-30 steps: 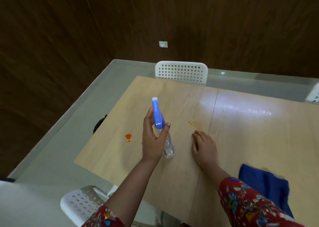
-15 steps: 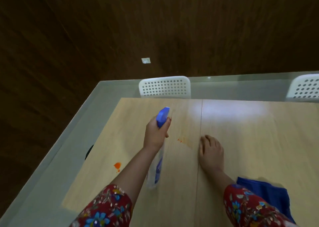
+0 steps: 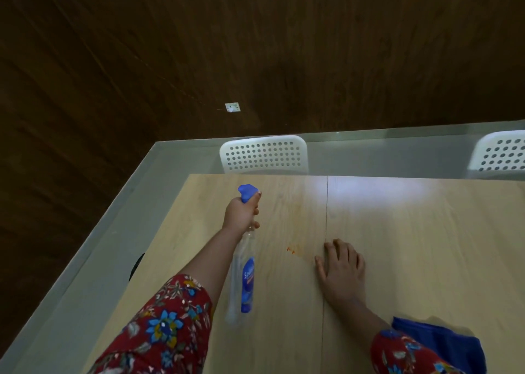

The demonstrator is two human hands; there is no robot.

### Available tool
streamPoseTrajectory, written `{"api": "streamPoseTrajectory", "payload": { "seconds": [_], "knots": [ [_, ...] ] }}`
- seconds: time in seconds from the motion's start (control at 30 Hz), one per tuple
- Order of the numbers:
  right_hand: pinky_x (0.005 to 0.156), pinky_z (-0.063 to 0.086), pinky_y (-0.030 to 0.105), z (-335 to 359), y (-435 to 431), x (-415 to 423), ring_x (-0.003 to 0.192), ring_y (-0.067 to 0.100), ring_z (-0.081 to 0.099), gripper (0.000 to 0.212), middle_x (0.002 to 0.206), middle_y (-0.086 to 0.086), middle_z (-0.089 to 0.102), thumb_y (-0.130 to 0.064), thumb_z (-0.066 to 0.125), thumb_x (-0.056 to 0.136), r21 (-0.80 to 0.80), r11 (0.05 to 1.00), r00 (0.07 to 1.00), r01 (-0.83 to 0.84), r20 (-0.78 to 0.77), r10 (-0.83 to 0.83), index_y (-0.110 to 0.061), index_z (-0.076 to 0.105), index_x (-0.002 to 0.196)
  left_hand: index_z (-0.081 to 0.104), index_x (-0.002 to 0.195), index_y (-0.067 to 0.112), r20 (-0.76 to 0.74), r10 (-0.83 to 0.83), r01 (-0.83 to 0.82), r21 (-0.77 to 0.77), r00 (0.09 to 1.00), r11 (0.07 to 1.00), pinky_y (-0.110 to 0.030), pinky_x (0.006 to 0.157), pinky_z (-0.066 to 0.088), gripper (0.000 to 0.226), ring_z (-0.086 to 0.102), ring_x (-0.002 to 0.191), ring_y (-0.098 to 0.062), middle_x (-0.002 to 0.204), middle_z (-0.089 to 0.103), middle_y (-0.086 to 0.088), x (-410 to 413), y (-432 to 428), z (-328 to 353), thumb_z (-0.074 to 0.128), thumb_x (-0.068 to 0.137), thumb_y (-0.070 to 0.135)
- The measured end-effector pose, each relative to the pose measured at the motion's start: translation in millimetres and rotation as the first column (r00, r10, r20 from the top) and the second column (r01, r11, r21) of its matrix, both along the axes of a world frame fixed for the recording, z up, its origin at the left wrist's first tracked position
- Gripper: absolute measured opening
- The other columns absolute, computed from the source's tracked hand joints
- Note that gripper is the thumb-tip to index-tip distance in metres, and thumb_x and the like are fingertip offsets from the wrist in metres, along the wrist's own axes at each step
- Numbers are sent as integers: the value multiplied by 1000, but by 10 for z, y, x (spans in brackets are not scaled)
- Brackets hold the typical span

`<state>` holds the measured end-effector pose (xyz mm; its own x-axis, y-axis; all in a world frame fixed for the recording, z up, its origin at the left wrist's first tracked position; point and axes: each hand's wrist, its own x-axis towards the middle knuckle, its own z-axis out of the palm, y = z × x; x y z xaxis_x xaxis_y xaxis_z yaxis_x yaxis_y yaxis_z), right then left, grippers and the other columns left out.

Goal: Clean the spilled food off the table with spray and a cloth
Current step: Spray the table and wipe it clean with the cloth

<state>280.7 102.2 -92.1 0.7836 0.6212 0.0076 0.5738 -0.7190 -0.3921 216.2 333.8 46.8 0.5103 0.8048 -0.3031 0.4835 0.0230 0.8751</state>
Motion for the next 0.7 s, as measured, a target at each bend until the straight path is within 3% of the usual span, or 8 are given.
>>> {"api": "streamPoseTrajectory", "payload": {
  "seconds": [0.23,0.33,0.43,0.5,0.57,0.7],
  "knots": [
    [112,23,42,22,-10,-26,136,25,31,68,145,7,40,-55,12,91,-60,998,1000,-10,6,11,-18,43,140,55,75,8,-26,160,-158,59,987,986,-22,44,42,39,53,45,-19,66,55,-5,-332,483,132,58,93,43],
    [116,17,41,108,72,-86,142,25,23,66,152,7,33,-53,16,92,18,1000,999,-2,-54,3,-19,39,143,57,80,7,-28,193,-190,101,981,977,-27,54,45,38,52,42,-17,71,57,-6,-565,637,168,58,93,43],
    [119,8,42,203,344,-278,148,24,7,62,161,4,11,-54,27,95,44,983,970,-176,-161,181,-25,25,150,58,88,4,-16,246,-241,142,969,960,-24,48,44,39,54,46,-20,76,57,-9,-832,805,231,58,94,43],
    [117,-7,45,191,554,-454,148,24,-16,73,161,1,-18,-64,28,93,-74,920,892,-384,-287,349,-31,4,154,56,81,5,-27,297,-288,172,954,942,-23,42,41,38,54,50,-24,76,57,-12,-1027,908,282,58,94,41],
    [111,-21,50,177,690,-534,140,29,-35,87,152,3,-38,-71,34,88,-240,833,833,-499,-396,385,-35,-14,151,55,75,7,-56,334,-317,204,941,926,-22,40,40,38,54,54,-25,75,56,-14,-1219,983,338,57,95,40],
    [109,-23,55,228,755,-462,135,32,-41,102,148,5,-44,-73,46,82,-342,767,800,-544,-487,350,-35,-20,150,55,76,6,-112,334,-301,241,936,923,-19,38,41,39,55,56,-25,73,55,-12,-1507,1042,412,56,95,40]
  ]
}}
